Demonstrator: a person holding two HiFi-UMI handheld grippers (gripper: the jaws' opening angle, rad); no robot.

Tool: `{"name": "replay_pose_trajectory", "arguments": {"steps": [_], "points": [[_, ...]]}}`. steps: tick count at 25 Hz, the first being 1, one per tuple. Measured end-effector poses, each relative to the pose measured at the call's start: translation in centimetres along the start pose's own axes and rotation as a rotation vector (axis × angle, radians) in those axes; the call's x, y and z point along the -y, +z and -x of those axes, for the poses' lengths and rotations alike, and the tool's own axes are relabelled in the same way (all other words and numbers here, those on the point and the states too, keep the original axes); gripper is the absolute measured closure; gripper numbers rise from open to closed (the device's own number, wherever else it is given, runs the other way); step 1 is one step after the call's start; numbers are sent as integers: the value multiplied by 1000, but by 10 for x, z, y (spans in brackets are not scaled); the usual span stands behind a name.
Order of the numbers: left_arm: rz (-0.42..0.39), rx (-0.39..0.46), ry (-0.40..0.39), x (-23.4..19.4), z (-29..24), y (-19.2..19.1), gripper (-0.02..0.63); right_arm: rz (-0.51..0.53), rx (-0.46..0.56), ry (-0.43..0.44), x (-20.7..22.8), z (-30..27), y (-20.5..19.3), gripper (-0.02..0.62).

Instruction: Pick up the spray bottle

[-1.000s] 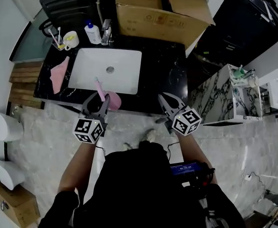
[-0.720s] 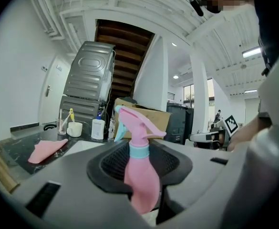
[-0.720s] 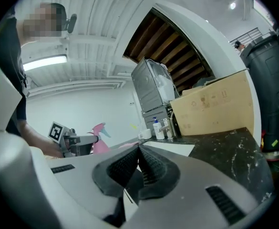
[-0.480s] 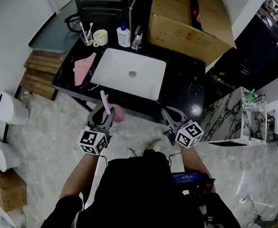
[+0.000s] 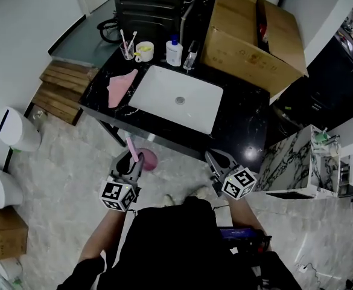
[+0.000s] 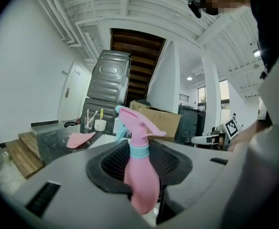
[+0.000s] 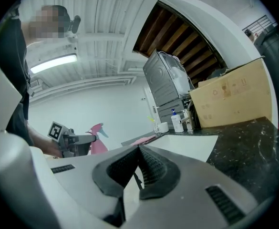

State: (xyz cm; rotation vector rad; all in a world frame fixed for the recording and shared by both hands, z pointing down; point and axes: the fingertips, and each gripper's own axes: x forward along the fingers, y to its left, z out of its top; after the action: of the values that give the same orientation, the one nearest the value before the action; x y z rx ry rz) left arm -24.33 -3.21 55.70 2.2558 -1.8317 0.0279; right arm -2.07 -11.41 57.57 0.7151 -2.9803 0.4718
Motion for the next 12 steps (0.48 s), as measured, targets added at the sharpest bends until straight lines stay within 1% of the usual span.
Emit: {"name": "replay_pose_trajectory", "arguments": {"steps": [8,12], "points": [[15,-3,16,-7,19,-17,469,8,-5,3,-9,1,-4,571],[22,-3,0,0,18,-20,469,9,-5,-7,-9,5,-6,571]]}}
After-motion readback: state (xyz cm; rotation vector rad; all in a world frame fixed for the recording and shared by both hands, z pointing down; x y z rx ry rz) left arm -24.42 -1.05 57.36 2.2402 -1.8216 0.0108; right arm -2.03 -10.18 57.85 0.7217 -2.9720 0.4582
